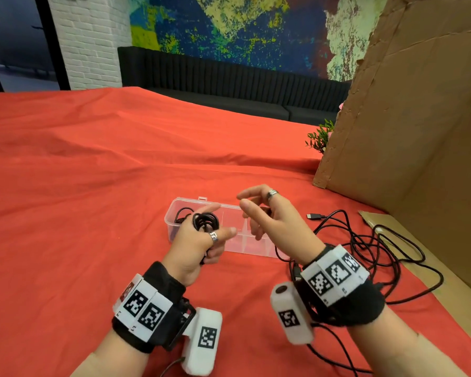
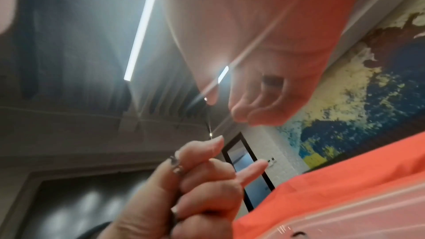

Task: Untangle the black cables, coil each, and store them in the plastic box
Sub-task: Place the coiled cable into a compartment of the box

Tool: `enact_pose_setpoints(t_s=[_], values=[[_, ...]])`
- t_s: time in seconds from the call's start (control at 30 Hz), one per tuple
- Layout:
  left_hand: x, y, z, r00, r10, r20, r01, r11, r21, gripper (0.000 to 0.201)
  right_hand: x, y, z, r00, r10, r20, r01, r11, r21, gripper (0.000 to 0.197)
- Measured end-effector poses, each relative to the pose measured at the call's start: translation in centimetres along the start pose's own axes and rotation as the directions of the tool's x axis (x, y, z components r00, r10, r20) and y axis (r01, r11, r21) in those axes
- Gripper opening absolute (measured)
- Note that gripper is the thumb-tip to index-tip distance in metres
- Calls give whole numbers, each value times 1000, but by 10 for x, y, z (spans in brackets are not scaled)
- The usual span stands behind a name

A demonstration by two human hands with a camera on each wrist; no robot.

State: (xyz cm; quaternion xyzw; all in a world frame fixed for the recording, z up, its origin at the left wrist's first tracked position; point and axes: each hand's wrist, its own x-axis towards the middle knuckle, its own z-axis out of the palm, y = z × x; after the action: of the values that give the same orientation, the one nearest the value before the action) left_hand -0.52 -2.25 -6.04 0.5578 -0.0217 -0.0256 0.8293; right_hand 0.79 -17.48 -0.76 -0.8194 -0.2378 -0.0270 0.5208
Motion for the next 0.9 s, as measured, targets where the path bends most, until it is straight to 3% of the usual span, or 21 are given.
enact_pose_setpoints(t_s=[0.17,0.27,0.33,0.47,0.6,0.73,0.83,0.9], values=[[-3,-1,4,999,11,37,-23,939,344,42,14,-9,-1,936,113,334,-47,978,-201,32],[-6,2,7,997,17,77,-49,902,430,44,15,-20,8,906,110,409,87,897,-434,29],[-7,3,9,992,1,125,-56,895,442,36,15,-23,15,891,52,451,200,848,-492,29],[-8,5,6,983,-24,181,-40,940,340,32,15,-30,14,878,58,475,270,759,-593,28],[-7,7,4,979,-34,199,-18,967,252,37,16,-28,15,885,86,458,203,813,-546,28],[-7,4,4,987,-43,153,4,969,245,42,18,-19,21,878,98,469,240,757,-608,30],[-8,5,5,980,-54,190,2,964,265,39,20,-19,19,868,117,483,239,754,-612,34],[-9,7,4,973,-48,227,-21,956,294,30,19,-19,19,871,114,477,267,705,-657,34]])
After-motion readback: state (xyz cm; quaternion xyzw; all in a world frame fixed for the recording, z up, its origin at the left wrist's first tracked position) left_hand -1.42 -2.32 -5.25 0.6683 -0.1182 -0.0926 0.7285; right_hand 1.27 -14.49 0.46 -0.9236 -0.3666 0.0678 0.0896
